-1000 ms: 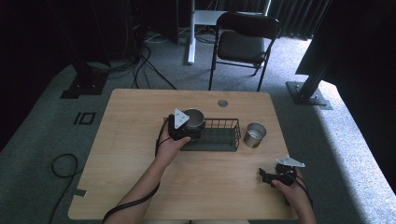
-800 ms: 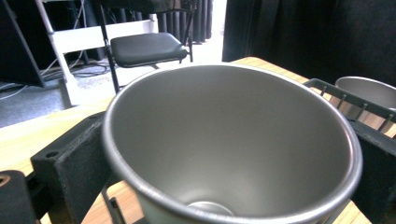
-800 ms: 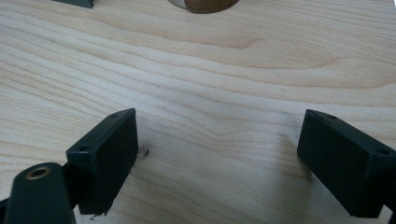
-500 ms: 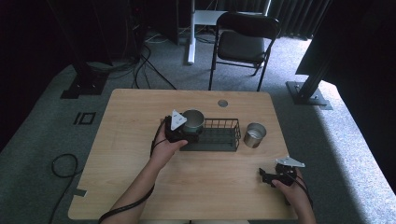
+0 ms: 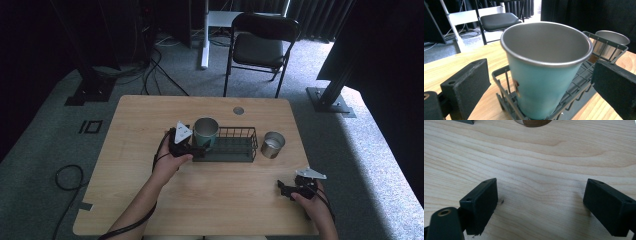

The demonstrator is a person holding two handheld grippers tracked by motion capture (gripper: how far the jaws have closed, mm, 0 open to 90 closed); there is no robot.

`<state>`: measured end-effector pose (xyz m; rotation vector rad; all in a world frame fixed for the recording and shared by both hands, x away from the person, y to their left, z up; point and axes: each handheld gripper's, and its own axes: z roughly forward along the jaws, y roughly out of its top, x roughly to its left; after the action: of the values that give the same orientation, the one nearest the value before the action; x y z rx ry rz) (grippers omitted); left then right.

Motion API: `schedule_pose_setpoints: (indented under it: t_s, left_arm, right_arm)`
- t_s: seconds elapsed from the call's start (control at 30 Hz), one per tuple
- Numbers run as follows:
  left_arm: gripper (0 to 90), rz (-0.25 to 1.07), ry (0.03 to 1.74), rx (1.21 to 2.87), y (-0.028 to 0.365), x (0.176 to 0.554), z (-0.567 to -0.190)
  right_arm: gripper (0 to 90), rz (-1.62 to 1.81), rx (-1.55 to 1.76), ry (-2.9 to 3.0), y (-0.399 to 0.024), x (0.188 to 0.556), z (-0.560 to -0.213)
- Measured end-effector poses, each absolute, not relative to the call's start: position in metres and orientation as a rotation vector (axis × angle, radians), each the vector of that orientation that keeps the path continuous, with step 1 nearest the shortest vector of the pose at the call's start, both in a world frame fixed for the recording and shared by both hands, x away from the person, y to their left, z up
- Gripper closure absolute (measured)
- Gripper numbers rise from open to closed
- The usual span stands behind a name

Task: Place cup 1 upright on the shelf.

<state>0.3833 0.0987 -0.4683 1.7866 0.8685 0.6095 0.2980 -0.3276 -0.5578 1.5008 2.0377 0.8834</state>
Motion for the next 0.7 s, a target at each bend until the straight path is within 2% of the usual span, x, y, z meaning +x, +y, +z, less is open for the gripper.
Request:
schedule_pose_setpoints:
  t_s: [0.7]
  left_arm:
    - [2.7,0.604,0.885,1.795,0.143,0.365,-0.470]
  right_arm:
    - [12.0,0.882,1.499,2.039,-0.328,0.298,-0.558]
